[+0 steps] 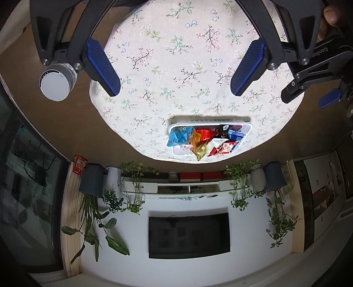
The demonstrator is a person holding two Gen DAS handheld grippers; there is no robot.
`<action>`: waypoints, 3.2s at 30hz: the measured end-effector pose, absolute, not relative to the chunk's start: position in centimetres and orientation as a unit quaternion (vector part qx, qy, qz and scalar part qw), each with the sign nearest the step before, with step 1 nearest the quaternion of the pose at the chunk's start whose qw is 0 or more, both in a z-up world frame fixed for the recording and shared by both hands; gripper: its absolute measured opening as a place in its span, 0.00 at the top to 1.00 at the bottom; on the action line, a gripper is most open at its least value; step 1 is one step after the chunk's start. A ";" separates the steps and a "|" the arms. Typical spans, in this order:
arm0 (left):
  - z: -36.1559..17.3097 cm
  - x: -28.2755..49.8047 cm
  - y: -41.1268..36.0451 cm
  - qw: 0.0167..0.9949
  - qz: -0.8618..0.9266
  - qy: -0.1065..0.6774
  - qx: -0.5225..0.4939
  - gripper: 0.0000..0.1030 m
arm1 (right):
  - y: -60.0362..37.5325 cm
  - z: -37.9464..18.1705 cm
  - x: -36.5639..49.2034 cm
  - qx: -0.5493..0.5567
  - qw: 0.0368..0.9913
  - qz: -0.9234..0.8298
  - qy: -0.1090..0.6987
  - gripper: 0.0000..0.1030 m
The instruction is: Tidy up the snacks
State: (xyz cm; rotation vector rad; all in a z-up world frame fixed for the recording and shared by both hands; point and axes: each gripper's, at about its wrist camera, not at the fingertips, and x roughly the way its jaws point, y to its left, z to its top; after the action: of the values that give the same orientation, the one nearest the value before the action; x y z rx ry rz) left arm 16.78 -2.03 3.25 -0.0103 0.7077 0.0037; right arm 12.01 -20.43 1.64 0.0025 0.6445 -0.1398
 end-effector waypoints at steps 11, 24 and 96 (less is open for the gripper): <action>2.9 16.8 -1.5 0.937 0.001 0.349 -0.007 0.01 | -19.8 1.2 12.1 -0.004 0.942 -0.068 0.328 0.01; 2.8 16.7 -1.4 0.936 -0.001 0.352 -0.008 0.01 | -19.7 1.3 12.0 -0.007 0.941 -0.068 0.332 0.01; 2.0 16.4 -2.5 0.938 -0.022 0.345 0.001 0.00 | -19.7 -0.1 10.8 -0.003 0.937 -0.065 0.343 0.01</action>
State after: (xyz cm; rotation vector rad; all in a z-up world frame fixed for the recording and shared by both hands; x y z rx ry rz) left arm 16.40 -2.52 1.99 0.0023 0.7054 -0.0453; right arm 10.85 -19.71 -0.11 -0.0070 0.7009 -0.1318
